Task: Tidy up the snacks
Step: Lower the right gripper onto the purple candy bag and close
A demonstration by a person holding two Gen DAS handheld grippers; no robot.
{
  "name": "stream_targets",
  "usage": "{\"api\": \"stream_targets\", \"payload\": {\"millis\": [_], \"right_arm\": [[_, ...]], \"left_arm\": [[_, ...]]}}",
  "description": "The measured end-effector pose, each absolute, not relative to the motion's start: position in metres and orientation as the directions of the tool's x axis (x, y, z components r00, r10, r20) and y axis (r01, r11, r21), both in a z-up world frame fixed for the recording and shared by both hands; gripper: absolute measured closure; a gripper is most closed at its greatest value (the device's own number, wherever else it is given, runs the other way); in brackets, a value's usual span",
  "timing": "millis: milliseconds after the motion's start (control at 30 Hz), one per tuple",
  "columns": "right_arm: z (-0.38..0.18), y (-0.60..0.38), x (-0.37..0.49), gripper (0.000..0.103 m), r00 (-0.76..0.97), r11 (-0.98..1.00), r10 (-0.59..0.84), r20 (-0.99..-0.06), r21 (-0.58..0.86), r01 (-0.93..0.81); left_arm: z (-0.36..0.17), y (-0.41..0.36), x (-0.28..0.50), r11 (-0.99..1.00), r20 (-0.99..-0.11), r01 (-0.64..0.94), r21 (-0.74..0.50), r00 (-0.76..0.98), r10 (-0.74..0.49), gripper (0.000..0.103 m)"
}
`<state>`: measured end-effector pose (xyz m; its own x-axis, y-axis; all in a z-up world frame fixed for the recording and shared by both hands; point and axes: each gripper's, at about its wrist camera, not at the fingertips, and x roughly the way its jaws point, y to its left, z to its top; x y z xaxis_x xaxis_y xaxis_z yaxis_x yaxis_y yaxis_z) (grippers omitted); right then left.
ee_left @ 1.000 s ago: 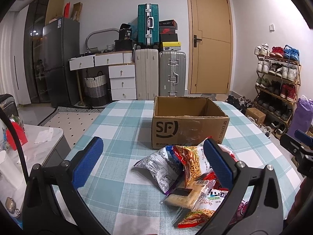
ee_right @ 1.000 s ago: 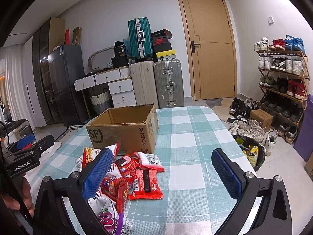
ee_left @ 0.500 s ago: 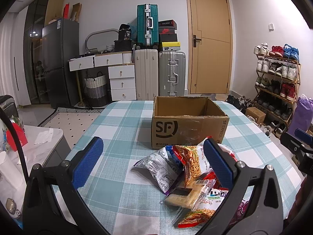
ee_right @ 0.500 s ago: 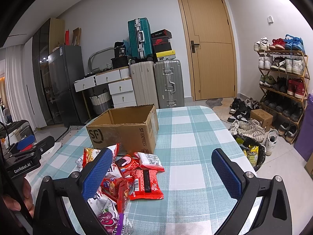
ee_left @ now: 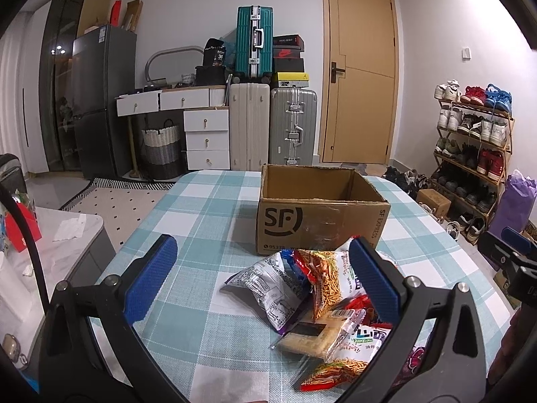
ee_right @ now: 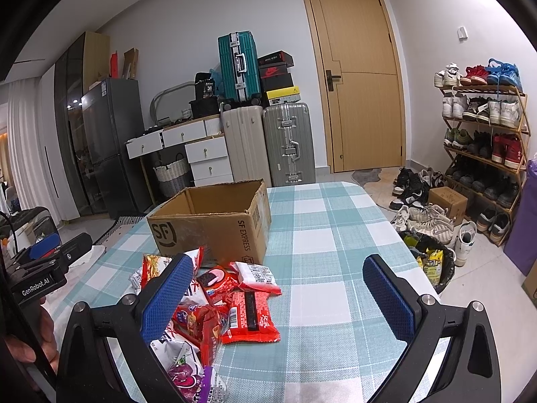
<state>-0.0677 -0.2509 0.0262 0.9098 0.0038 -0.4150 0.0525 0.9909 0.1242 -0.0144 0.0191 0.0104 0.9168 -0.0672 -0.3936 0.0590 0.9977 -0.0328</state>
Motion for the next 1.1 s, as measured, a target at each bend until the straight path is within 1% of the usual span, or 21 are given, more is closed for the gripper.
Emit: {"api": "stream_targets", "payload": {"millis": [200,300,433,567,767,900,1100], "right_arm": [[0.025,-0.254,-0.067,0.000,0.904,0.989,0.024,-0.426,0.141,0.040],[0.024,-0.252,-0.068,0.000,0.899,0.986,0.080,-0.431,0.164,-0.009],[0.022,-0.241,-0.069,0.000,0.884,0.984,0.135,-0.447,0.167,-0.065],[0.017,-0.236,-0.073,0.000,0.869,0.974,0.185,-0.459,0.204,-0.100],[-0.003,-0.231,-0.076,0.000,0.800,0.943,0.280,-0.530,0.309,-0.125],[-0.017,-0.216,-0.077,0.000,0.752,0.941,0.304,-0.585,0.308,-0.140],[-0.032,-0.196,-0.078,0.000,0.699,0.945,0.314,-0.642,0.283,-0.164]], "left_arm": [[0.008,0.019,-0.014,0.996,-0.400,0.081,-0.022,0.913,-0.083,0.001],[0.006,0.018,-0.013,0.995,-0.408,0.093,-0.020,0.908,-0.093,0.001],[0.000,0.022,-0.006,0.993,-0.450,0.107,-0.054,0.885,-0.120,0.001],[-0.004,0.023,-0.005,0.995,-0.445,0.091,-0.044,0.890,-0.101,0.001],[-0.009,0.026,-0.001,0.994,-0.455,0.087,-0.058,0.884,-0.104,0.001],[-0.011,0.027,0.000,0.995,-0.459,0.081,-0.049,0.884,-0.095,0.001],[-0.012,0.032,-0.001,0.995,-0.466,0.078,-0.056,0.880,-0.095,0.001]]}}
